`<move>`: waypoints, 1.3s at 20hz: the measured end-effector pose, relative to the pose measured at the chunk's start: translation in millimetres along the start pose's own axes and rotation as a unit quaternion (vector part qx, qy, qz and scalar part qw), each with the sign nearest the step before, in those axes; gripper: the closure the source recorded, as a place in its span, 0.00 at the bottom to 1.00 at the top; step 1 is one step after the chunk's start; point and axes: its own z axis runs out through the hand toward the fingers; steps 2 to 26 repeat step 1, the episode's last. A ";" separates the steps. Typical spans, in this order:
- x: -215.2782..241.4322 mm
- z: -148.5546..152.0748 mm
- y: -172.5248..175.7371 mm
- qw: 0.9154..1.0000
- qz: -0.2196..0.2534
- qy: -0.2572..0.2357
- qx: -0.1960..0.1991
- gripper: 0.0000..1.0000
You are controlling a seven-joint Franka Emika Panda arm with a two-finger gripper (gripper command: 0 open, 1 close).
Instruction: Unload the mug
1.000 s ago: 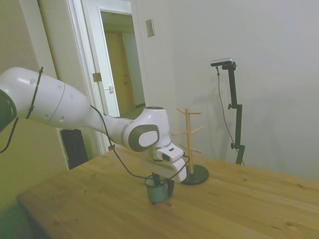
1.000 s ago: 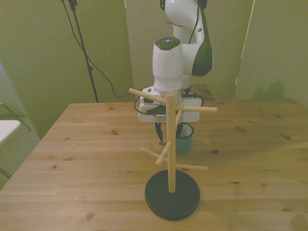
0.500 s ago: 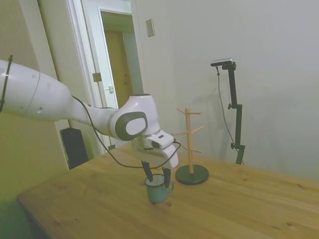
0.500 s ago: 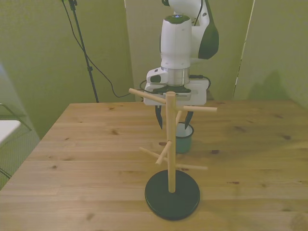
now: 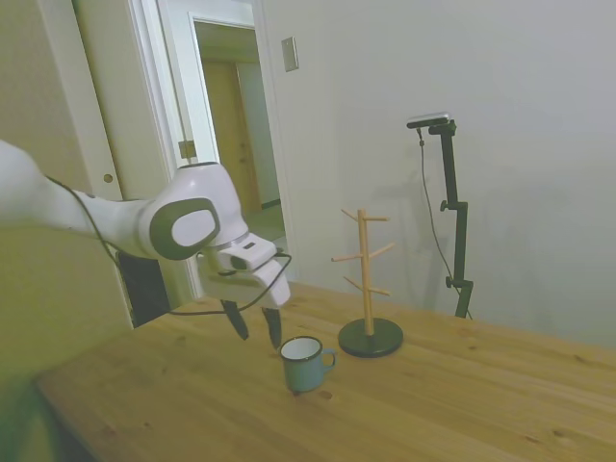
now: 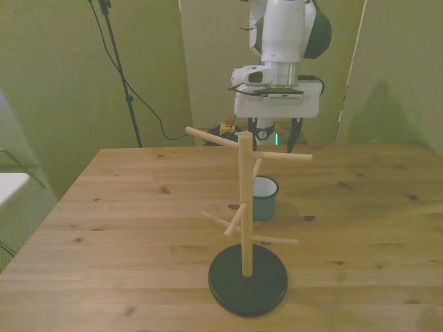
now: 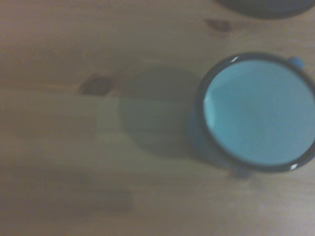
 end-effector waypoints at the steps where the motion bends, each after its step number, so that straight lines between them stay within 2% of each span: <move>1: -12.7 0.6 2.1 1.000 -0.007 0.001 -0.001 0.00; 26: -12.7 0.6 2.1 1.000 -0.007 0.001 -0.001 0.00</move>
